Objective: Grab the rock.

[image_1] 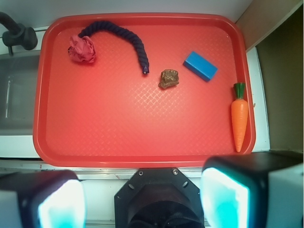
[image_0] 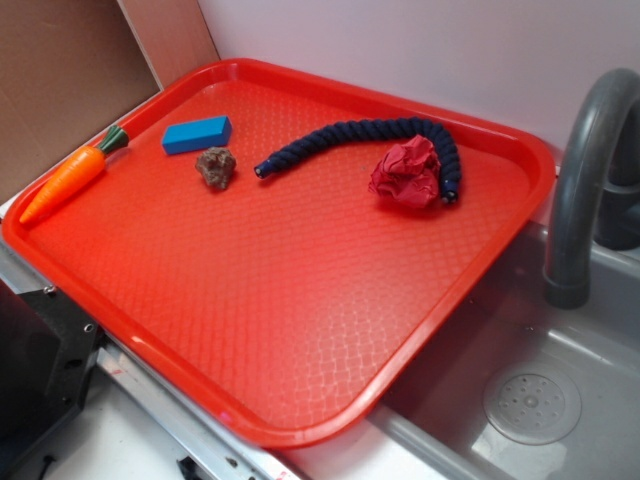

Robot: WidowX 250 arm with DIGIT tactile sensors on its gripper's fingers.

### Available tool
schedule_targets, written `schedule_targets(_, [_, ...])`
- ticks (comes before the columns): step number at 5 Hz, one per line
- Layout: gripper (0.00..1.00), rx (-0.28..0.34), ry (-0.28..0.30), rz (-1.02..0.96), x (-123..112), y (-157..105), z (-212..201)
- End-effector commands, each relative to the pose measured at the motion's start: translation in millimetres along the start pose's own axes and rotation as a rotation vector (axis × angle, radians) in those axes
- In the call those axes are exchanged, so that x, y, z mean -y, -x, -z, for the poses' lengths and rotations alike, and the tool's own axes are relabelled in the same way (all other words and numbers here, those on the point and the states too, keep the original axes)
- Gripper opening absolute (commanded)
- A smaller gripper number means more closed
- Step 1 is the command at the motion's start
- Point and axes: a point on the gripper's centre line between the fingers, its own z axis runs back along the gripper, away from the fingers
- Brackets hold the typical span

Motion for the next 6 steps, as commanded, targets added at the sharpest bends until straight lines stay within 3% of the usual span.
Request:
schedule_targets(1, [1.00, 0.000, 0.000, 0.000, 0.0, 0.0, 0.0])
schedule_targets(3, [1.00, 0.024, -0.072, 0.213, -30.6, -26.1, 12.4])
schedule_targets(4, [1.00, 0.023, -0.116, 0.444, -50.6, -53.8, 27.7])
schedule_targets(5, [1.00, -0.014, -0.092, 0.696, -61.9, -91.2, 54.8])
schedule_targets(6, [1.00, -0.056, -0.147, 0.957, -49.8, -112.5, 78.1])
